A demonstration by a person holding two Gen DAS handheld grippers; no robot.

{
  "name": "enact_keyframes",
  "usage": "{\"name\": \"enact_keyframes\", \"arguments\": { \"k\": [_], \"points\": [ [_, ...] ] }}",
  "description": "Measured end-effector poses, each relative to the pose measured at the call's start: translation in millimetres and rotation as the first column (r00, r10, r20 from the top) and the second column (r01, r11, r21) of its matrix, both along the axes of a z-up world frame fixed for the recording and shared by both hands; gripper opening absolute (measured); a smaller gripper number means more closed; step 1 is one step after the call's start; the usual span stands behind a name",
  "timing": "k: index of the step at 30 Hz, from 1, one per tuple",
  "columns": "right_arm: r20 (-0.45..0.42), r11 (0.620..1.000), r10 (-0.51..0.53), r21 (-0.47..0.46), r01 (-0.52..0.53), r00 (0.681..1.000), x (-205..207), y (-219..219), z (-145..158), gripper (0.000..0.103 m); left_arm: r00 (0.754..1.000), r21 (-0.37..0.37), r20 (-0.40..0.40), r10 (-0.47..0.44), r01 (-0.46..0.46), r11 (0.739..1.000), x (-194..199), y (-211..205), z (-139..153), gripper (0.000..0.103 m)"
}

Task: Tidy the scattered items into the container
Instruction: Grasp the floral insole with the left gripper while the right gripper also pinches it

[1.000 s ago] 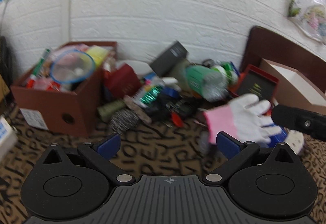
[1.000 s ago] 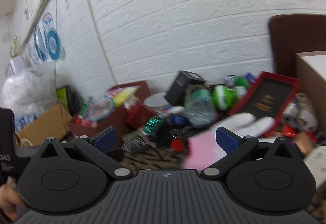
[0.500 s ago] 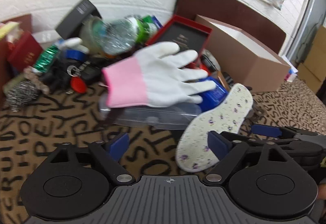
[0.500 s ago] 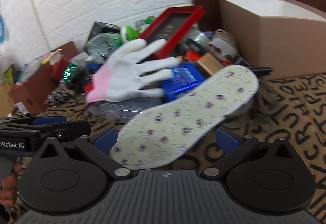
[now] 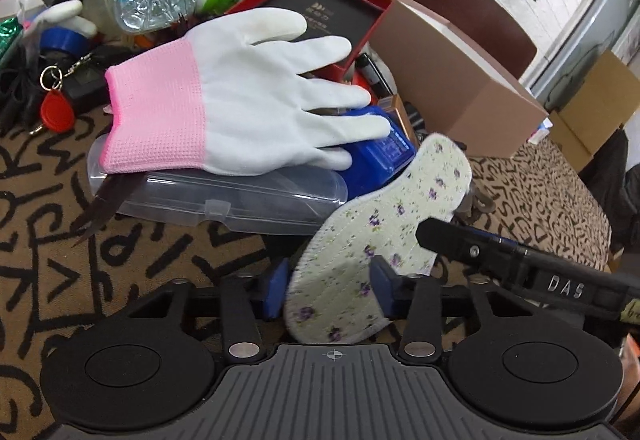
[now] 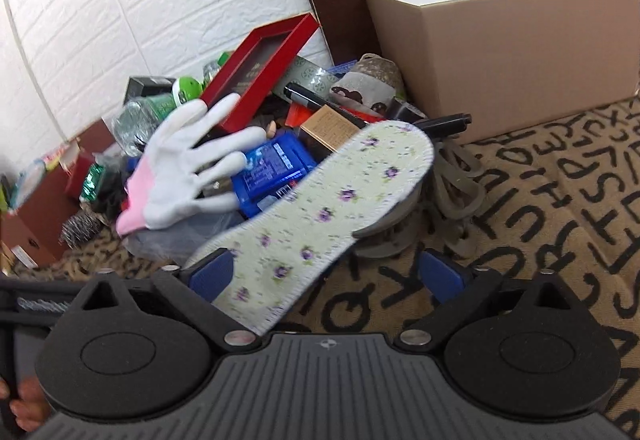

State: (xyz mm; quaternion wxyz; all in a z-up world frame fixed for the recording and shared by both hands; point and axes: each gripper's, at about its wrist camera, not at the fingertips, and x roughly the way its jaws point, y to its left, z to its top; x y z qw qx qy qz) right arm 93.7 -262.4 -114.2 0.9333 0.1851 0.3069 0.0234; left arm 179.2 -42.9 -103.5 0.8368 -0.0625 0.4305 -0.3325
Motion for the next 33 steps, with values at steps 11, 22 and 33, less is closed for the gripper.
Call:
{"name": "enact_keyframes", "arguments": {
  "k": [11,22,33],
  "points": [
    [-0.042,0.996,0.09,0.01,-0.09,0.995,6,18,-5,0.051,1.0,-0.02,-0.003,-0.027,0.027,0.999,-14,9,4,0.039],
    [-0.067,0.997,0.08,0.005,-0.08,0.995,8,14,-9,0.039,0.998,0.031,0.038,-0.041,0.04,0.999,-18,-11,7,0.03],
    [0.009,0.994,0.109,0.0,-0.109,0.994,-9,20,14,0.015,1.0,-0.04,-0.005,0.015,-0.015,0.999,-23,12,3,0.026]
  ]
}}
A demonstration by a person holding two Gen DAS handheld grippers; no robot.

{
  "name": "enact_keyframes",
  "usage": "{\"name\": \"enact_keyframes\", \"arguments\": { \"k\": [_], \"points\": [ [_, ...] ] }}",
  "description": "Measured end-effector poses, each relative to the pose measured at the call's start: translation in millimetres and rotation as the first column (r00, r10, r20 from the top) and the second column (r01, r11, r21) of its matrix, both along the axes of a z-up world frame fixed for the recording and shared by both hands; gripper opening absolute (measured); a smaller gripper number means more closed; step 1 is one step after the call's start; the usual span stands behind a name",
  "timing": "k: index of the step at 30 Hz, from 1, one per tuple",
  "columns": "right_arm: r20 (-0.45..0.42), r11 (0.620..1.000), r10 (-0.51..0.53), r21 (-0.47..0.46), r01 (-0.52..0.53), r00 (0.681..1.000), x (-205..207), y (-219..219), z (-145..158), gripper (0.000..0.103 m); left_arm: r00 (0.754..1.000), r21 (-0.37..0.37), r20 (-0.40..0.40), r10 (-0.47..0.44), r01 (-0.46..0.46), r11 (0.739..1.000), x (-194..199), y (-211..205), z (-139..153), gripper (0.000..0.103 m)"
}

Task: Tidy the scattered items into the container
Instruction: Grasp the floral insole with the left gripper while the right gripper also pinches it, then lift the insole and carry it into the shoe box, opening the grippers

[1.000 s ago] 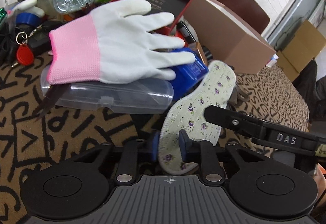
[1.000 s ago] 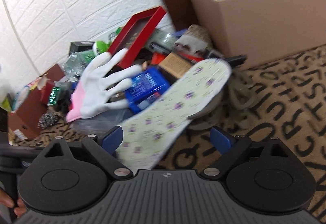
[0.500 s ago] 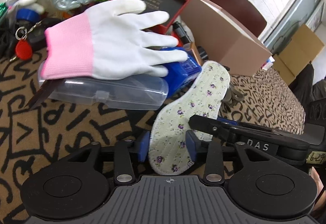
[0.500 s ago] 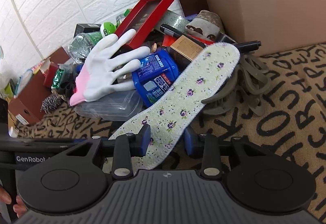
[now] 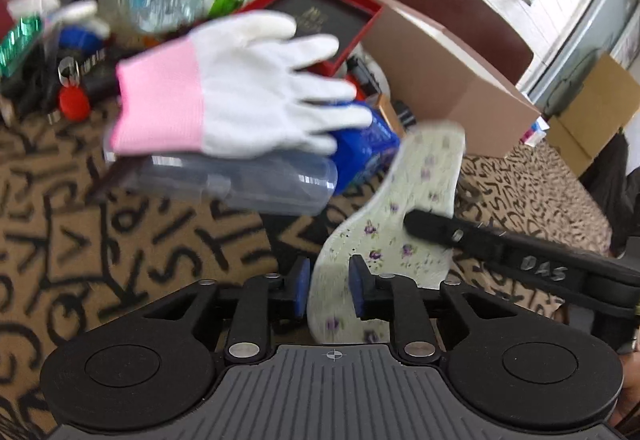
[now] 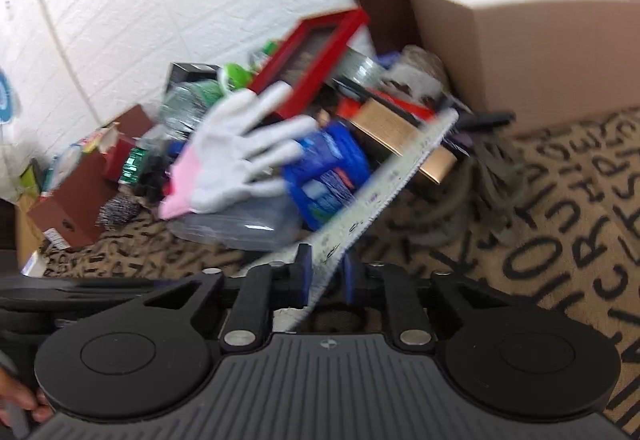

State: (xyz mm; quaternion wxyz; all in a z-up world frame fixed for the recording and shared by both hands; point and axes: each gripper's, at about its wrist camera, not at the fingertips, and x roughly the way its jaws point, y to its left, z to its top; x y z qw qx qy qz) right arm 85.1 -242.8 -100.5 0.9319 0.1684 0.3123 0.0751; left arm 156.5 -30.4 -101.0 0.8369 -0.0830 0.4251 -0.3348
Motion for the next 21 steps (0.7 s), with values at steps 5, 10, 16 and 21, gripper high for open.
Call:
{"name": "enact_keyframes", "arguments": {
  "k": [5,10,16,21],
  "points": [
    [0.047,0.999,0.048,-0.021,-0.048,0.998,-8,13,18,0.007,0.998,-0.033,0.041,-0.042,0.043,0.999,-15,0,10,0.012],
    [0.082,0.997,0.073,-0.022,-0.072,0.994,-9,20,32,0.004,0.996,-0.019,0.093,0.005,-0.003,1.0,-26,10,19,0.073],
    [0.038,0.999,0.042,0.018,-0.043,0.998,-1,18,24,0.004,0.993,-0.054,0.115,-0.035,0.041,0.998,-34,10,18,0.092],
    [0.026,0.999,0.04,0.024,-0.041,0.999,2,18,21,0.004,0.992,-0.022,0.078,-0.102,0.104,0.994,-31,-16,4,0.094]
  ]
}}
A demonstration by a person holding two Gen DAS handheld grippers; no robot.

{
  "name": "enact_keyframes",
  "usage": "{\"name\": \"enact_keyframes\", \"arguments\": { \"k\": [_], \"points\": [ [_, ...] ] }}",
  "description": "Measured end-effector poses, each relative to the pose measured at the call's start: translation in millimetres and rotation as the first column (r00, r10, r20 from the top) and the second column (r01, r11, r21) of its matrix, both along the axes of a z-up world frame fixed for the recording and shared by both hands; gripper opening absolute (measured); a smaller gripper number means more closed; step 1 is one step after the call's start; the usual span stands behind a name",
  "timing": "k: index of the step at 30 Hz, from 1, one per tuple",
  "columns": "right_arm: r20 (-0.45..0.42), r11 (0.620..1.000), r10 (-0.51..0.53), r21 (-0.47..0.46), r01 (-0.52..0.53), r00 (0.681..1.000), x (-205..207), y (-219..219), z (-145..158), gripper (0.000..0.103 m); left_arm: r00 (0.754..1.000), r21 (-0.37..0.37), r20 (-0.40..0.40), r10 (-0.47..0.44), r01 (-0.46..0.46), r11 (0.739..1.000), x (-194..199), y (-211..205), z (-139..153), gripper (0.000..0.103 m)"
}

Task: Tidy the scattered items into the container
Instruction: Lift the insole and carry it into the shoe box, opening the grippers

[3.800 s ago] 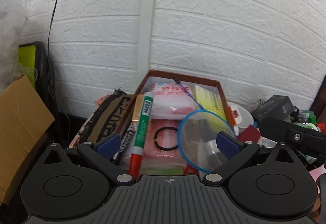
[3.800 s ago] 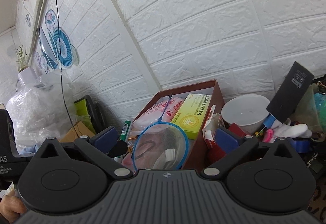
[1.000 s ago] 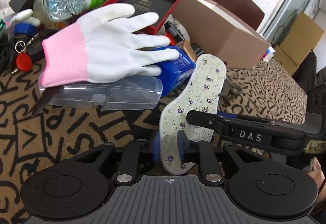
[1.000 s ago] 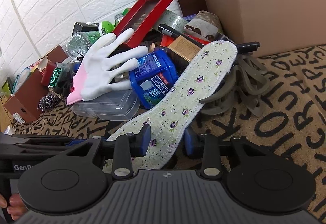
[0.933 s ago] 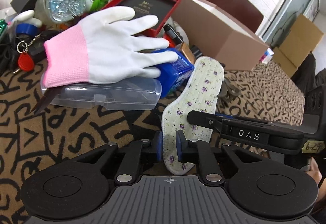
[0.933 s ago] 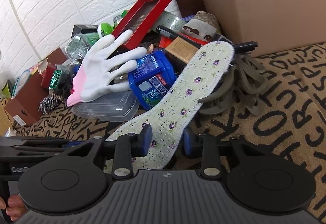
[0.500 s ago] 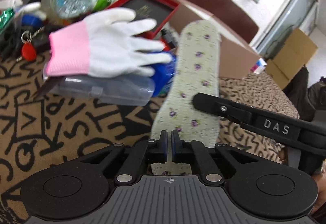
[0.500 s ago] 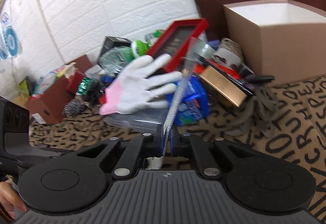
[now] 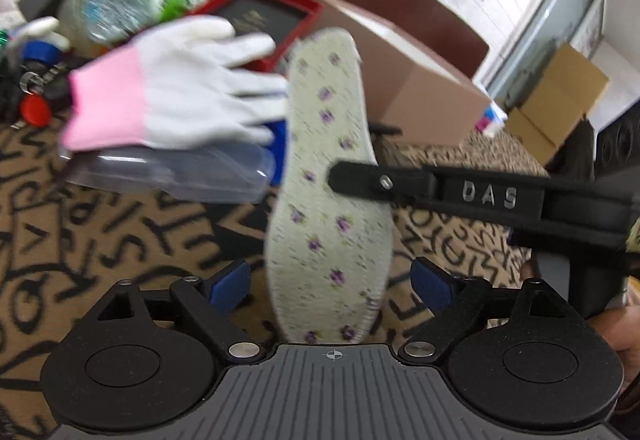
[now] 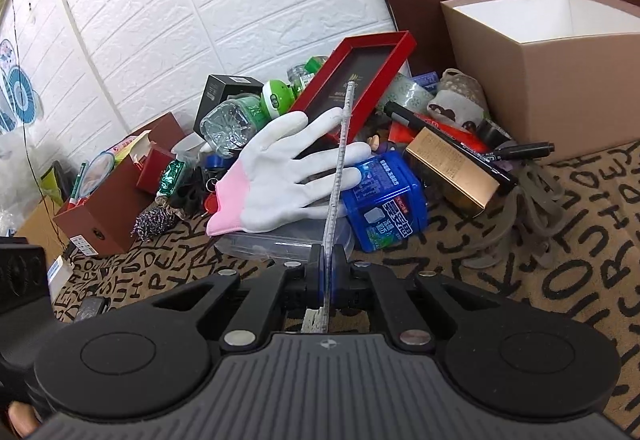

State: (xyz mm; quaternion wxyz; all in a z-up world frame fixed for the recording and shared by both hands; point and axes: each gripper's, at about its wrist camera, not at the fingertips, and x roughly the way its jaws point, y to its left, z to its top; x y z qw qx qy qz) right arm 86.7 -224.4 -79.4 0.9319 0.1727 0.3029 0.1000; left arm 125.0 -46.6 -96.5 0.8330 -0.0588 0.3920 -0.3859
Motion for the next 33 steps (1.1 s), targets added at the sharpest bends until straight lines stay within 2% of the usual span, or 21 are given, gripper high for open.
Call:
{"name": "enact_keyframes", "arguments": {
  "k": [1,3,4,5,10,11,12,13,20,28,33],
  "points": [
    [-0.003,1.0,0.0,0.0,0.0,1.0,0,0,0,0.004,1.0,0.013,0.003,-0.003,0.003,1.0,1,-5,-3,0.094],
    [-0.008,1.0,-0.001,0.003,0.001,1.0,1,-2,-1,0.004,1.0,0.053,0.016,-0.01,0.009,0.999,2,-12,-7,0.085],
    [-0.008,1.0,0.001,0.004,-0.001,1.0,2,-2,-1,0.004,1.0,0.076,0.027,-0.01,0.008,0.997,3,-15,-8,0.071],
    [-0.008,1.0,0.001,0.004,-0.001,1.0,1,-3,-1,0.004,0.999,0.09,0.039,-0.011,0.007,0.996,2,-15,-8,0.067],
    [-0.003,1.0,0.013,0.011,-0.013,1.0,1,-5,2,0.004,0.997,0.096,0.079,0.001,-0.008,0.995,-5,-7,1,0.062],
    [0.004,1.0,0.018,0.007,-0.018,1.0,0,-3,4,0.004,0.996,0.088,0.087,0.009,-0.017,0.996,-7,-3,4,0.057],
    [0.013,1.0,0.027,0.006,-0.027,1.0,0,-1,7,0.004,0.996,0.077,0.091,0.014,-0.021,0.997,-9,2,8,0.039],
    [0.024,0.999,0.042,0.011,-0.042,0.999,0,1,12,0.004,0.996,0.07,0.092,0.018,-0.025,0.997,-9,7,13,0.028],
    [0.117,0.981,0.193,-0.021,-0.192,0.974,21,48,53,0.006,0.964,0.005,0.173,0.204,-0.208,0.978,-6,70,50,0.029],
    [0.189,0.924,0.379,-0.026,-0.381,0.906,65,128,95,0.006,0.877,-0.038,0.271,0.396,-0.401,0.915,4,144,86,0.026],
    [0.208,0.883,0.463,-0.02,-0.47,0.861,88,178,114,0.006,0.821,-0.031,0.314,0.477,-0.493,0.869,16,190,103,0.026]
  ]
}}
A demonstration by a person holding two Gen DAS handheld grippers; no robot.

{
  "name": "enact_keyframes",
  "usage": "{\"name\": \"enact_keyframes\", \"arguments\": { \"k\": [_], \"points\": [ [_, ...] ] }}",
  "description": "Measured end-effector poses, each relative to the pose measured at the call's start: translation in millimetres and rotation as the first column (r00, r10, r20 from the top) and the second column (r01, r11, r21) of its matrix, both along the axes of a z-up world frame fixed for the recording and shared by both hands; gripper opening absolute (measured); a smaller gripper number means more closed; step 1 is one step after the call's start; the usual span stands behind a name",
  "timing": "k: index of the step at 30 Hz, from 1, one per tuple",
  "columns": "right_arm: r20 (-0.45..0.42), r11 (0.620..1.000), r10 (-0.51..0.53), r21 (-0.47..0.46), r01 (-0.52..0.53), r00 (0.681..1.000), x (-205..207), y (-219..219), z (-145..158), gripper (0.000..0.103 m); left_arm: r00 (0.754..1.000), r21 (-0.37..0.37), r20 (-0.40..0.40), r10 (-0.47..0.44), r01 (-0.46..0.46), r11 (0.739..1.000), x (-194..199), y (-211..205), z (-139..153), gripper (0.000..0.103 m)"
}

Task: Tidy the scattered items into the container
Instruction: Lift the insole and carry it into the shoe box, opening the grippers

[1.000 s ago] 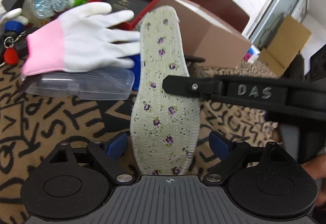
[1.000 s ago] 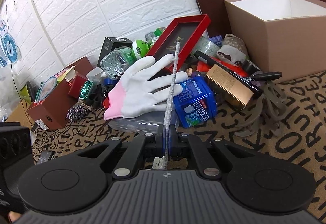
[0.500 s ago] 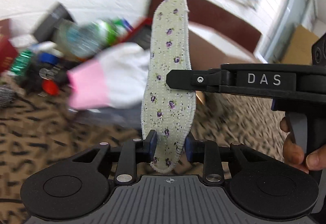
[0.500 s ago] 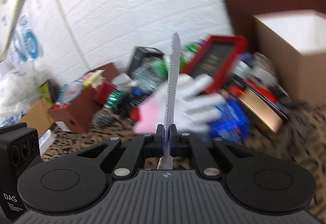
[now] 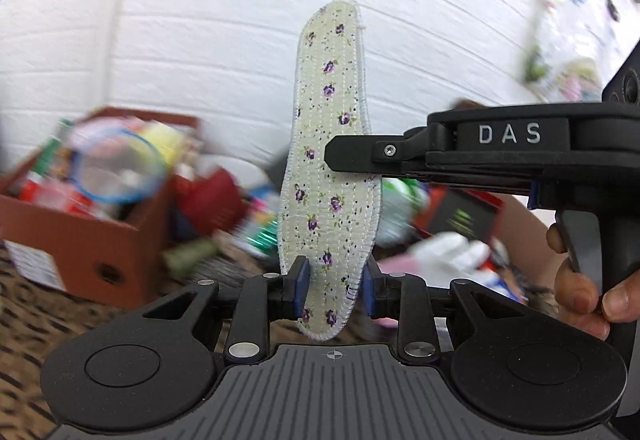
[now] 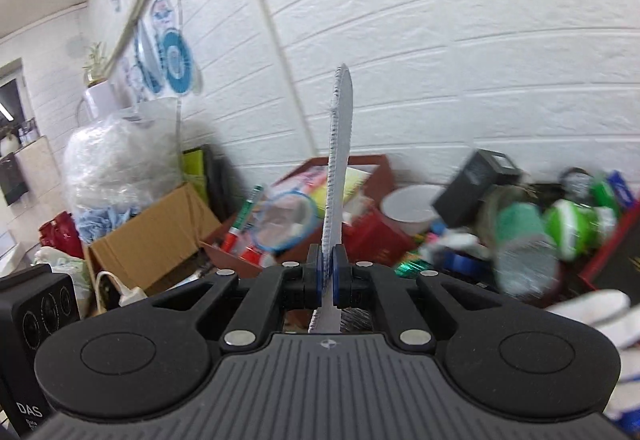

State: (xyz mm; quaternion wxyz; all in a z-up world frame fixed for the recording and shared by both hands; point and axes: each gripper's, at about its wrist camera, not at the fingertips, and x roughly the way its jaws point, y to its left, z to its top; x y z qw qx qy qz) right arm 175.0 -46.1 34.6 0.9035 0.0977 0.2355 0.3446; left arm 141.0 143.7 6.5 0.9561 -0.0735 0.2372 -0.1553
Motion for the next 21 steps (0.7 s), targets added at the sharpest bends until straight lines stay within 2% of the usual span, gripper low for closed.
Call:
{"name": "enact_keyframes", "arguments": {
  "k": [7,11,14,16,18,21],
  "points": [
    [-0.023,0.988,0.149,0.051,-0.148,0.989,44,79,25,0.006,0.989,0.039,0.037,0.141,-0.143,0.989,22,72,28,0.026],
    [-0.025,0.979,0.19,0.085,-0.188,0.981,71,117,35,0.006,0.979,0.065,0.046,0.198,-0.201,0.978,48,105,41,0.026],
    [-0.046,0.97,0.214,0.131,-0.206,0.976,95,140,34,0.006,0.972,0.089,0.034,0.234,-0.236,0.968,69,125,39,0.027],
    [-0.064,0.969,0.209,0.145,-0.198,0.976,113,154,26,0.007,0.968,0.091,0.013,0.251,-0.251,0.964,84,134,32,0.032],
    [-0.081,0.977,0.182,0.13,-0.17,0.98,130,162,11,0.009,0.967,0.084,-0.02,0.254,-0.252,0.964,96,140,21,0.05],
    [-0.101,0.995,0.095,0.035,-0.092,0.99,152,170,-22,0.015,0.97,0.064,-0.078,0.231,-0.227,0.972,108,145,2,0.054]
  ]
}}
